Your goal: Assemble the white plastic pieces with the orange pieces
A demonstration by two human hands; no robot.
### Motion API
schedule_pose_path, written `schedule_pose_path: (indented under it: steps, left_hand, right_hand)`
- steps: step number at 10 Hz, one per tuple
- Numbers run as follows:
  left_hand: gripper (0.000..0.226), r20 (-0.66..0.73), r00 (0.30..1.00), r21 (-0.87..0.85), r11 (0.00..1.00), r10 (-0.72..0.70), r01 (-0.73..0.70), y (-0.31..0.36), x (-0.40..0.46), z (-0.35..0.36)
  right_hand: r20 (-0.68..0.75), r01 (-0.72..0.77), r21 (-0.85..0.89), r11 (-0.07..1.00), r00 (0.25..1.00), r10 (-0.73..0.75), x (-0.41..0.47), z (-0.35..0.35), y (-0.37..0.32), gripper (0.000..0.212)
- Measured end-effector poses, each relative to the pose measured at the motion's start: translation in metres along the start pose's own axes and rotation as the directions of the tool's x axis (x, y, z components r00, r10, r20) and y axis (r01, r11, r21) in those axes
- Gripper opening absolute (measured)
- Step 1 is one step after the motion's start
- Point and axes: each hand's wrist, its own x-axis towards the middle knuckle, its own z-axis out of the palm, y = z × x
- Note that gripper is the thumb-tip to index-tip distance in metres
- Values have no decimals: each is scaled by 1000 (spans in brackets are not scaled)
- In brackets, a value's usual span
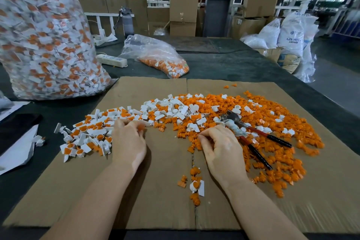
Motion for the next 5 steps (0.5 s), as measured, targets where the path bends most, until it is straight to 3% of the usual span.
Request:
schedule_pose_path:
  steps: [1,2,3,4,5]
  left_hand:
    - [34,-24,999,-16,999,-29,28,-3,4,-3]
    - [39,-59,998,-11,1000,-9,9,-5,3,-6]
    - [37,-96,994,17,999,48,-47,-8,-3,-7]
    - [30,-123,988,-54,993,97,-105,-8,-10,-13]
    - [23,-136,981,-195,967,142,-167,-11,-25,-20]
  right_hand:
    - [-93,-96,21,995,991,98,1,1,4,4]
    - [-178,-256,161,953,942,283,3,-1,10,7]
    - [-171,-377,373,848,871,462,4,-9,16,14]
    - [-217,-339,414,845,865,453,3,-24,15,18]
    - [-288,-179,397,900,907,308,-16,-43,0,17]
